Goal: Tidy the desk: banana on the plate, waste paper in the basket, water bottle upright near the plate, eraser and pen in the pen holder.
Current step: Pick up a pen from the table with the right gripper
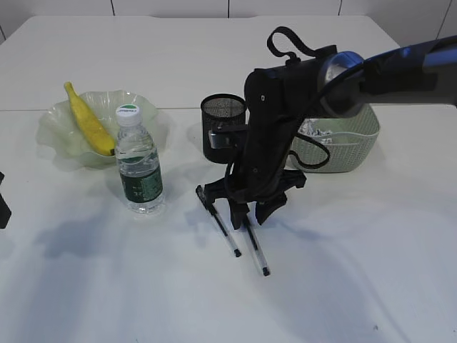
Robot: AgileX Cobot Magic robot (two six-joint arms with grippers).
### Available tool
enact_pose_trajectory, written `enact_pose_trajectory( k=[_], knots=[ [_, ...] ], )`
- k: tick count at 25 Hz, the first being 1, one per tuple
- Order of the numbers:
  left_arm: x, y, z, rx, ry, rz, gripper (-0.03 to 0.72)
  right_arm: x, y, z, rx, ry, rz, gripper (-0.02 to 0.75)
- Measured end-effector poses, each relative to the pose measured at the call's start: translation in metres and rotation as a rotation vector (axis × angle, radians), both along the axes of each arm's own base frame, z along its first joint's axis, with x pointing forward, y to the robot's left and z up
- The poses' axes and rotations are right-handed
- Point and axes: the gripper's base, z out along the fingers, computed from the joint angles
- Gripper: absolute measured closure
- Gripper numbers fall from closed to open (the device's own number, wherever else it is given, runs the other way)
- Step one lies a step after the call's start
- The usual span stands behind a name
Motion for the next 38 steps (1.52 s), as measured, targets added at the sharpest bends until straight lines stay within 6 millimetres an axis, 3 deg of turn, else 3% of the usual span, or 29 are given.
enact_pose_trajectory(
  k=[10, 18, 24, 28, 38],
  knots=[
    [0.000, 0.000, 0.000, 0.000, 0.000, 0.000, 0.223, 0.001, 0.000, -0.010, -0.014, 0.022, 0.000, 0.414],
    [0.000, 0.000, 0.000, 0.000, 0.000, 0.000, 0.223, 0.000, 0.000, -0.010, -0.018, 0.029, 0.000, 0.680],
    [0.000, 0.000, 0.000, 0.000, 0.000, 0.000, 0.223, -0.001, 0.000, -0.010, -0.015, 0.042, 0.015, 0.687],
    [0.000, 0.000, 0.000, 0.000, 0.000, 0.000, 0.223, -0.002, -0.001, 0.009, -0.005, 0.005, 0.031, 0.687],
    [0.000, 0.000, 0.000, 0.000, -0.002, 0.000, 0.224, 0.001, -0.007, 0.100, 0.063, -0.345, 0.089, 0.688]
  ],
)
